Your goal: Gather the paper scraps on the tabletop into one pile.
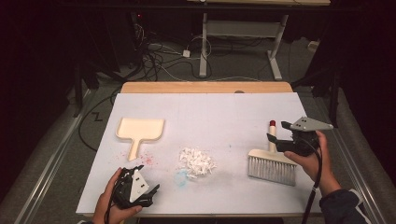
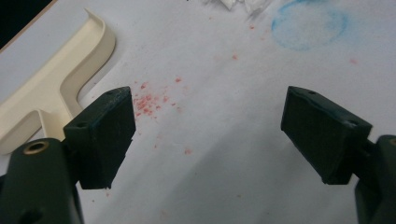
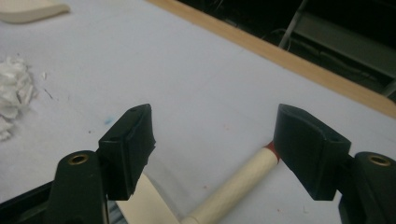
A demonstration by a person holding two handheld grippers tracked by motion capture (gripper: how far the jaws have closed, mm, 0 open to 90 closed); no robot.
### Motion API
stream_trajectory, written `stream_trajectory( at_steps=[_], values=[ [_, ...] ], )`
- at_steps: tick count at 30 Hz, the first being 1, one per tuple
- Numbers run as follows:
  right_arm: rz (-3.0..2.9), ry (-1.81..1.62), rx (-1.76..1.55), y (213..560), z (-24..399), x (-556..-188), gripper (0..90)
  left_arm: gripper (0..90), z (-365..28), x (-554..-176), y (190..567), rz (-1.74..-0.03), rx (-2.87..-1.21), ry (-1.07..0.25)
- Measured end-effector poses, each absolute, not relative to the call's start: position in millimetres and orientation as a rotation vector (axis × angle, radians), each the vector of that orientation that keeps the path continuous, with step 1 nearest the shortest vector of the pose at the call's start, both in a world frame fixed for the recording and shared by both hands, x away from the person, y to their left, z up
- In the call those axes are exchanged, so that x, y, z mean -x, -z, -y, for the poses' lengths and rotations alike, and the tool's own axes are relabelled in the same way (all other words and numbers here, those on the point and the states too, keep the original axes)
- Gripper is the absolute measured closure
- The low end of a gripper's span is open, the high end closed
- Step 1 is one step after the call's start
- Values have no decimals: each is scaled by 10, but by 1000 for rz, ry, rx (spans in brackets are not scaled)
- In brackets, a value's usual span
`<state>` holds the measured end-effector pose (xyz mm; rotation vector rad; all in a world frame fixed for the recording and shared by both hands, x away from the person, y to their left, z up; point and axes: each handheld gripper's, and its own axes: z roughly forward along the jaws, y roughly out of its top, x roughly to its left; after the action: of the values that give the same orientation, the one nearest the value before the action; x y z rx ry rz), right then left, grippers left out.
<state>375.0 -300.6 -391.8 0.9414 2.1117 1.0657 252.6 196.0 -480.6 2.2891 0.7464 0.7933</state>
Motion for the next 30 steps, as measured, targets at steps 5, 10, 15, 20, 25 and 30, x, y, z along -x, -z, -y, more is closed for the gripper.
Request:
stream_trajectory(
  at_steps=[5,10,15,20,25,30],
  values=[
    [-2035,-1098,-933,3873,2981,-3628,261,169,-1963,-2528,4802,-746,-2287,-795],
    [-1971,-1099,-914,3848,2957,-3492,246,168,-1961,-2537,4795,-746,-2282,-795],
    [-1956,-1099,-884,3880,2953,-3365,238,168,-1947,-2557,4797,-739,-2283,-790],
    [-1944,-1071,-880,3930,2982,-3267,233,168,-1945,-2566,4797,-739,-2281,-787],
    [-1931,-1103,-872,3988,3042,-3152,227,168,-1948,-2564,4790,-742,-2276,-789],
    [-1932,-1111,-832,4076,3107,-3026,204,168,-1948,-2563,4786,-744,-2270,-791]
  ],
)
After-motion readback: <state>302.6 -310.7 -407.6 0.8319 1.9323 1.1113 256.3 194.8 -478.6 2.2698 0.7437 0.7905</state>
